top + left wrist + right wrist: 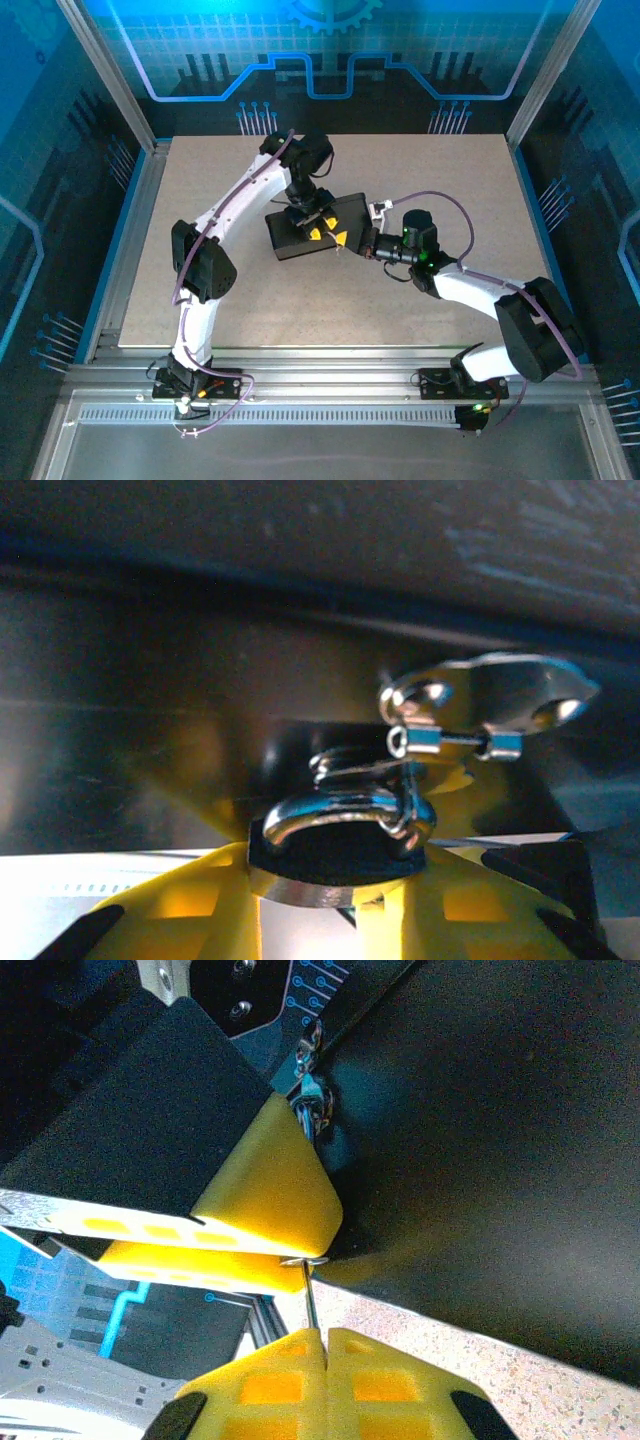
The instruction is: Unlock the padlock with the key
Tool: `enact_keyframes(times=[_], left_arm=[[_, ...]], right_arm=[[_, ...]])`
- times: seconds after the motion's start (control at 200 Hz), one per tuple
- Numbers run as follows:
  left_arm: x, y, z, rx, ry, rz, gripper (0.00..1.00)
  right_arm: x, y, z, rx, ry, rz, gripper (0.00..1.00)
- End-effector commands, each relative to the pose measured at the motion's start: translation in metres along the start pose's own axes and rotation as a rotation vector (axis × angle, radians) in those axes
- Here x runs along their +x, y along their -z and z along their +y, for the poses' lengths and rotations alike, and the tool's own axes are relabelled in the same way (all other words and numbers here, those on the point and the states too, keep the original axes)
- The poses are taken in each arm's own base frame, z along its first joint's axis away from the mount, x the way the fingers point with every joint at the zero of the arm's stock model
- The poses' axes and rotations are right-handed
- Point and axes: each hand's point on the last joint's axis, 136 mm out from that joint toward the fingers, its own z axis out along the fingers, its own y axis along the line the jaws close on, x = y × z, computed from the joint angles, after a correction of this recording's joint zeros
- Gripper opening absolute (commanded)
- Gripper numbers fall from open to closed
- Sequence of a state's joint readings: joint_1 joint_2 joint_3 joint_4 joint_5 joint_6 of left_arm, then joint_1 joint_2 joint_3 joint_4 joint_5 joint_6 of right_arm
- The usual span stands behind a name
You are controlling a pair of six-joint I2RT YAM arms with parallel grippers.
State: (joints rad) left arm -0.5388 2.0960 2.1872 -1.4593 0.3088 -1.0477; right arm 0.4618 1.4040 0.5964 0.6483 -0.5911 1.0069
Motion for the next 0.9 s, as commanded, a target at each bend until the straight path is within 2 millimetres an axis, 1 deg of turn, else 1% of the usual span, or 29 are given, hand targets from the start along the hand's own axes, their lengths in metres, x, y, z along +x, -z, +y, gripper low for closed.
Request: enact_keyframes(times=[0.0,0.145,0.23,0.45,0.64,0.895], left_arm=[[0.004,0.011,-0.012,0.068,-0.005,0.018,0.0],[0.004,0.011,-0.014,0.083,0.001,0.012,0.0],[0.004,0.01,-0.012,0.08,0.005,0.011,0.0],[0.002,0.01,-0.011,0.094,0.015,0.0,0.0],[0.0,0.01,-0.011,0.11,0.024,-0.005,0.0],[0.0,0.012,-0.009,0.124,0.047,-0.019,0.0]], right_arm=[[-0.013,-0.002,0.004,-0.025,-0.001,-0.053,0.0],[-0.012,-0.006,0.001,-0.018,-0.027,-0.047,0.0],[-0.014,-0.007,0.004,-0.034,-0.035,-0.055,0.0],[-0.012,-0.012,0.008,-0.056,-0.042,-0.045,0.0],[-0.012,-0.014,0.004,-0.034,-0.057,-0.055,0.0],[-0.016,-0.022,-0.001,-0.04,-0.162,-0.107,0.0]])
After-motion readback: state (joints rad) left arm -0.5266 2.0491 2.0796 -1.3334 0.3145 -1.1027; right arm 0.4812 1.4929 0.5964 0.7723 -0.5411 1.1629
